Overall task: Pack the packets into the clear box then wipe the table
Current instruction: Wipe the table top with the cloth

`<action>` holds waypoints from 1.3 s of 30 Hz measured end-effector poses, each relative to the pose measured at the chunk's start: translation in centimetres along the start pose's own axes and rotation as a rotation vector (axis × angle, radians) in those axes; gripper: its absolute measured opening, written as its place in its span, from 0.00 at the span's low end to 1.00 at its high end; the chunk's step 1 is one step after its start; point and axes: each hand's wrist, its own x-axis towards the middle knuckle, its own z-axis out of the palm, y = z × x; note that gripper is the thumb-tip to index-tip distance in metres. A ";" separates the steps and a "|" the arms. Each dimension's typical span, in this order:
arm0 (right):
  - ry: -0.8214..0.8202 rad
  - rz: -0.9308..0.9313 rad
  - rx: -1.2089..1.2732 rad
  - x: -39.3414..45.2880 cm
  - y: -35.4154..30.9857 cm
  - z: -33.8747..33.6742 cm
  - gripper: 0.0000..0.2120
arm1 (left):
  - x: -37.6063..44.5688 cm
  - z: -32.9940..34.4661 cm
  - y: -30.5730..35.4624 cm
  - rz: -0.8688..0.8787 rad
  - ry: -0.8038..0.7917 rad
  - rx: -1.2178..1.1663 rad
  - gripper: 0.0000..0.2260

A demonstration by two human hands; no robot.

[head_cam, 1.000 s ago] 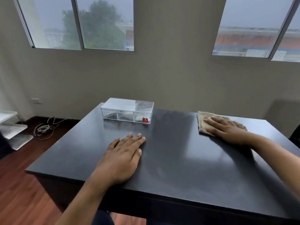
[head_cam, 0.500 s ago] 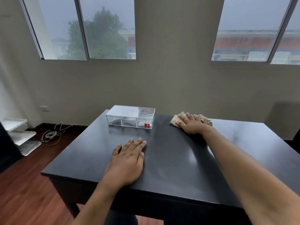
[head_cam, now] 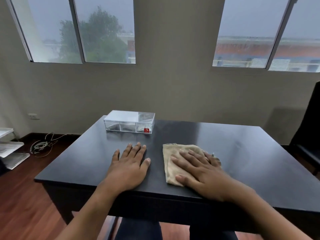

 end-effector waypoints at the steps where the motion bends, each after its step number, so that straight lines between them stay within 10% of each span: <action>1: -0.006 0.003 0.004 -2.2 0.7 -0.2 0.27 | -0.1 0.1 0.1 0.015 -0.003 0.003 0.28; 14: 0.071 0.747 0.049 -3.7 20.4 -3.3 0.36 | 0.5 1.9 6.7 0.276 0.026 -0.073 0.37; 24: 0.087 0.421 0.048 -4.7 11.9 -0.6 0.28 | 5.6 2.3 14.7 0.485 0.091 -0.056 0.26; 39: 0.135 0.879 0.099 5.5 26.5 -4.8 0.38 | 9.1 4.7 14.6 0.495 0.016 -0.072 0.29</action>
